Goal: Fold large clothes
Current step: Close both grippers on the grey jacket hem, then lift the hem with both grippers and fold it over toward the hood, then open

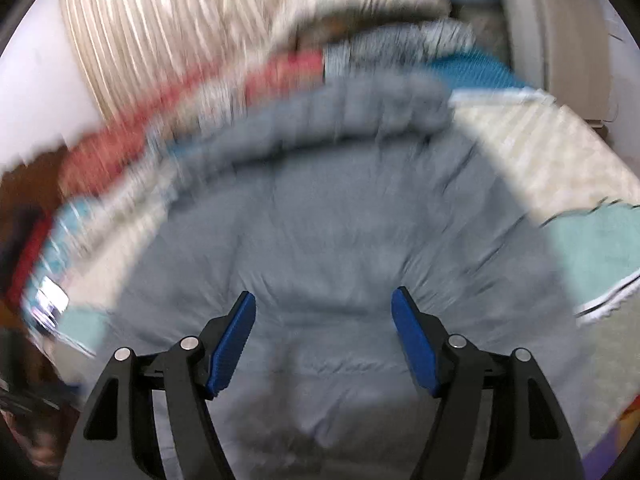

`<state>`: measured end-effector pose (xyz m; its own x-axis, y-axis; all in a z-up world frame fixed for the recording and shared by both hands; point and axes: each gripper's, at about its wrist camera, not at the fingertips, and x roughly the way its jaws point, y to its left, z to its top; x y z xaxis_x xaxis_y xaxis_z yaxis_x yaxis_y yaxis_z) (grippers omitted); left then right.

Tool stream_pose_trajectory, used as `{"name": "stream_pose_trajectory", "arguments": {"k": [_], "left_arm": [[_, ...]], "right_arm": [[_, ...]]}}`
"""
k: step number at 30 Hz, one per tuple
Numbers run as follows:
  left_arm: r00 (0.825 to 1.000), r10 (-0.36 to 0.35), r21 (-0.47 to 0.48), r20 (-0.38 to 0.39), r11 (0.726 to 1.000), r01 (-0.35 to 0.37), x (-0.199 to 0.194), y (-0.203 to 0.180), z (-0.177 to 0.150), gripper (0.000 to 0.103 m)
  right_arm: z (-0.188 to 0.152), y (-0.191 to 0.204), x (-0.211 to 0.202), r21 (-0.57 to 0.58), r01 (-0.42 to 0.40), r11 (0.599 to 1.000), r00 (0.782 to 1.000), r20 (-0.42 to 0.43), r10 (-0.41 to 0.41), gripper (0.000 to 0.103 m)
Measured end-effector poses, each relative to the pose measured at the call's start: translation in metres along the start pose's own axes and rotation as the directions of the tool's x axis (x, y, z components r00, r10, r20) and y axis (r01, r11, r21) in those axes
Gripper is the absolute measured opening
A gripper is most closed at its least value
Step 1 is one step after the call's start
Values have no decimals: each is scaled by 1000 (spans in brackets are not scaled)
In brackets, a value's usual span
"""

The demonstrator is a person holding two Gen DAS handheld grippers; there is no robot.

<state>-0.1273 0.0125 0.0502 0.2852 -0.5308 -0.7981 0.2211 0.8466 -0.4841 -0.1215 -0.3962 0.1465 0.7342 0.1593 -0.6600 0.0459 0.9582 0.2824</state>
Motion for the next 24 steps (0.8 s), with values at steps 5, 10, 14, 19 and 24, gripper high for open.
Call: {"name": "stream_pose_trajectory", "arguments": {"k": [5, 10, 14, 19, 24], "left_arm": [[999, 6, -30, -33, 1000, -7, 9, 5, -1, 93], [998, 3, -29, -60, 1000, -4, 9, -3, -6, 93], [997, -5, -36, -76, 999, 3, 12, -8, -10, 89], [991, 18, 13, -131, 1000, -17, 16, -19, -14, 30], [994, -69, -20, -88, 998, 67, -11, -22, -13, 7]], "right_arm": [[-16, -62, -50, 23, 91, 996, 995, -50, -89, 0], [-77, -106, -72, 115, 92, 989, 985, -154, -74, 0], [-118, -123, -76, 202, 39, 979, 985, -174, -4, 0], [-133, -123, -66, 291, -157, 944, 948, -222, 226, 29], [-115, -112, -98, 247, -283, 927, 921, -200, 335, 49]]}}
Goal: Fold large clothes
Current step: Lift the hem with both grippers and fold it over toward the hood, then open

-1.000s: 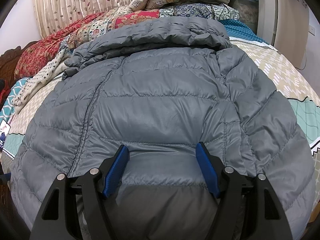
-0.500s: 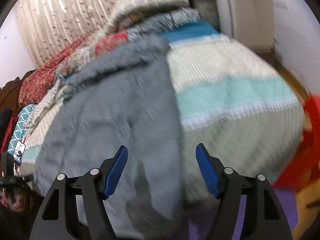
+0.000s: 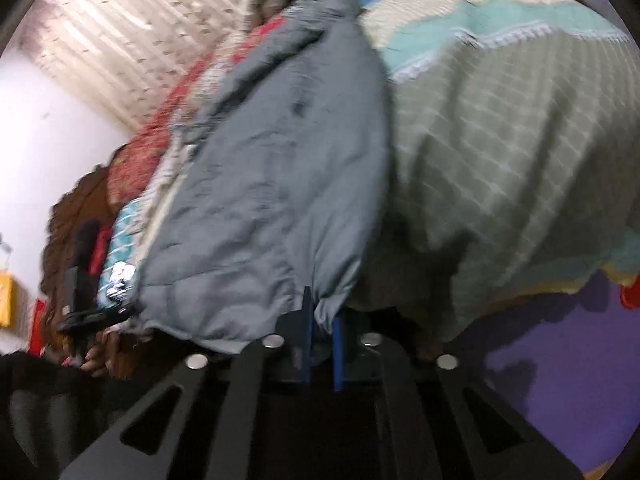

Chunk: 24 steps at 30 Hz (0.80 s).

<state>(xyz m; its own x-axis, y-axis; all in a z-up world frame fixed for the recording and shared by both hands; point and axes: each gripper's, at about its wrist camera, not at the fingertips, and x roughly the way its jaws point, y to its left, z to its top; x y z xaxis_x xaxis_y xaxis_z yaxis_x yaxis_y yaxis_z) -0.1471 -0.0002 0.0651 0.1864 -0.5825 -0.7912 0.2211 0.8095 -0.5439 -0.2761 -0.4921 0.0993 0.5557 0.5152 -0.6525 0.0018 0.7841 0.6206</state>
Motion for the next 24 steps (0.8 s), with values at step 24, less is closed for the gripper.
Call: {"name": "stream_pose_trajectory", "arguments": {"k": [24], "left_arm": [[998, 50, -417, 25, 908, -35, 73, 71, 241, 24]], "right_arm": [[221, -78, 133, 580, -232, 781, 961, 263, 90, 43]]}}
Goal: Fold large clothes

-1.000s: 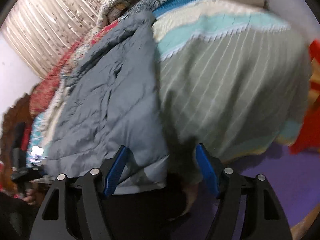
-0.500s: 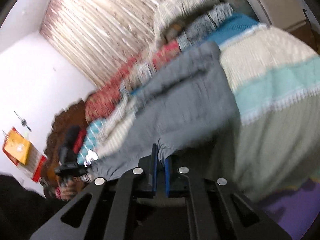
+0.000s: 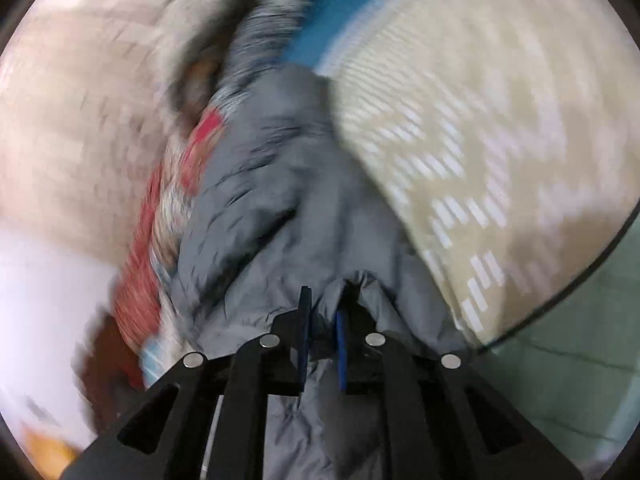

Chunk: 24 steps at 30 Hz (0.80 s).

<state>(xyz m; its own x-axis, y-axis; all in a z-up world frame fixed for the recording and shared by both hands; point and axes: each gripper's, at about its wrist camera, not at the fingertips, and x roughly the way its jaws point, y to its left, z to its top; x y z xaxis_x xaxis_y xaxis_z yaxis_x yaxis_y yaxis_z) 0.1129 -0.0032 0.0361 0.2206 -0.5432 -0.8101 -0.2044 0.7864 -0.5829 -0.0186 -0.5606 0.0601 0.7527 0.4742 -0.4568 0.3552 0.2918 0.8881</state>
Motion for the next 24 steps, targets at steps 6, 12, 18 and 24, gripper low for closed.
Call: {"name": "stream_pose_trajectory", "arguments": {"k": [6, 12, 18, 24], "left_arm": [[993, -116, -18, 8, 993, 116, -6, 6, 2, 47], [947, -302, -32, 109, 951, 307, -57, 14, -4, 82], [924, -335, 41, 182, 942, 334, -96, 4, -16, 83], [971, -162, 439, 175, 896, 71, -76, -67, -75, 78]], "right_arm": [[2, -27, -53, 70, -87, 994, 981, 181, 73, 10], [-44, 58, -65, -410, 174, 895, 961, 269, -63, 9], [-122, 100, 19, -737, 190, 649, 980, 100, -173, 9], [-177, 110, 71, -885, 211, 414, 955, 97, -280, 9]]}}
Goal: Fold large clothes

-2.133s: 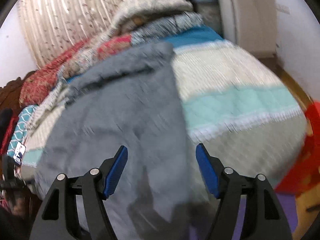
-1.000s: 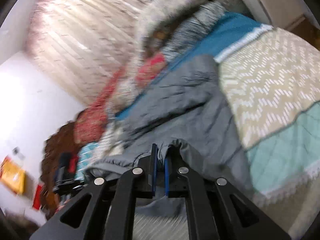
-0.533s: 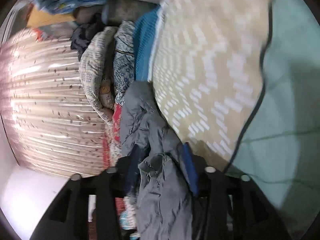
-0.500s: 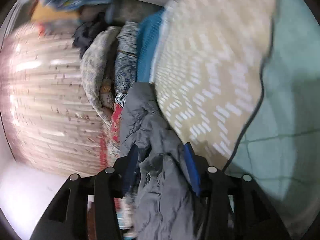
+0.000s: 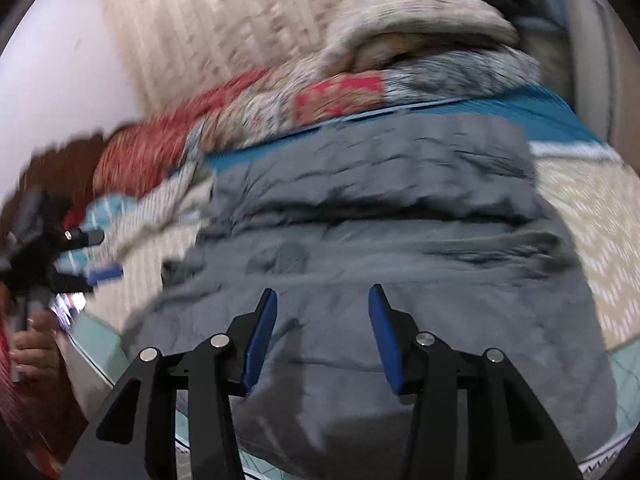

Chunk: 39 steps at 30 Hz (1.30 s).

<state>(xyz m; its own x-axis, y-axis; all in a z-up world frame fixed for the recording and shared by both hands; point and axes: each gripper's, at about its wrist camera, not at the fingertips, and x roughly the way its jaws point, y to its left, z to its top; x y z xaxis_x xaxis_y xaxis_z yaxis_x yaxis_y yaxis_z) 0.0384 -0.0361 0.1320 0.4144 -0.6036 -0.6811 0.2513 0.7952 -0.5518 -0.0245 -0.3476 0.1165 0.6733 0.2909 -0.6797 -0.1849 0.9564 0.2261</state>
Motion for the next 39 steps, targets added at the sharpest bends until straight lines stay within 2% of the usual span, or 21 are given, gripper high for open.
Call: {"name": "stream_pose_trajectory", "arguments": {"k": [2, 3, 4, 5, 6, 7, 8, 11, 13, 15, 20, 22, 24, 25, 26, 28, 31, 34, 36, 37, 39], "left_arm": [[998, 43, 121, -44, 992, -38, 25, -22, -14, 64], [995, 85, 178, -57, 981, -74, 39, -29, -20, 60], [990, 130, 221, -61, 969, -113, 52, -32, -24, 49], [974, 219, 288, -63, 938, -192, 72, -35, -28, 39], [962, 267, 315, -61, 919, -235, 83, -34, -31, 35], [950, 309, 328, -54, 904, -276, 94, -29, -29, 31], [946, 322, 317, -43, 902, -293, 99, -23, -26, 29], [948, 313, 264, -56, 921, -288, 107, -5, -17, 22], [955, 290, 246, -66, 932, -266, 111, 6, -18, 21], [956, 288, 258, -50, 929, -266, 110, 8, -22, 21], [946, 321, 272, -48, 915, -297, 107, -1, -24, 21], [941, 335, 267, -52, 912, -310, 98, -9, -22, 21], [939, 345, 279, -5, 902, -330, 83, -17, -22, 24], [939, 341, 289, 30, 897, -335, 71, -21, -25, 29], [938, 341, 296, 56, 892, -342, 63, -22, -27, 34], [928, 357, 312, 109, 874, -373, 49, -22, -30, 36], [915, 391, 289, 98, 869, -402, 53, -9, -25, 36], [907, 416, 240, 67, 876, -419, 61, 11, -24, 36], [902, 429, 242, 54, 871, -428, 71, 20, -29, 36], [902, 429, 250, 54, 869, -428, 74, 23, -32, 37], [900, 428, 278, 84, 857, -434, 80, 25, -40, 38]], "right_arm": [[2, 7, 18, -28, 42, 999, 998, -39, -43, 9], [1, -3, 31, -12, 57, 998, 996, -62, -57, 9], [7, -4, 41, 4, 61, 998, 996, -72, -61, 9], [10, -14, 49, 33, 64, 997, 995, -79, -61, 9], [16, -17, 56, 50, 63, 997, 995, -79, -59, 9], [20, -21, 61, 70, 56, 996, 996, -79, -50, 9], [26, -21, 69, 82, 49, 995, 996, -81, -43, 9], [21, -32, 81, 94, 22, 995, 996, -87, -14, 9], [20, -32, 82, 110, 7, 994, 997, -77, 1, 9], [20, -33, 81, 118, -1, 993, 997, -73, 9, 9], [25, -32, 82, 121, 1, 993, 997, -81, 9, 9], [28, -33, 70, 155, -4, 988, 997, -76, 16, 9], [28, -34, 51, 184, -32, 982, 999, -25, 38, 9], [28, -35, 36, 189, -35, 981, 999, 16, 32, 9], [27, -38, 21, 188, -22, 982, 999, 50, 12, 9], [28, -47, -4, 191, 17, 981, 994, 101, -37, 9], [27, -71, -23, 238, 100, 966, 983, 129, -133, 9], [18, -108, -24, 336, 152, 930, 977, 92, -193, 9], [9, -129, -7, 368, 180, 912, 980, 10, -198, 9], [2, -136, 6, 363, 201, 910, 979, -35, -202, 9], [-8, -138, 16, 332, 216, 918, 975, -29, -219, 9]]}}
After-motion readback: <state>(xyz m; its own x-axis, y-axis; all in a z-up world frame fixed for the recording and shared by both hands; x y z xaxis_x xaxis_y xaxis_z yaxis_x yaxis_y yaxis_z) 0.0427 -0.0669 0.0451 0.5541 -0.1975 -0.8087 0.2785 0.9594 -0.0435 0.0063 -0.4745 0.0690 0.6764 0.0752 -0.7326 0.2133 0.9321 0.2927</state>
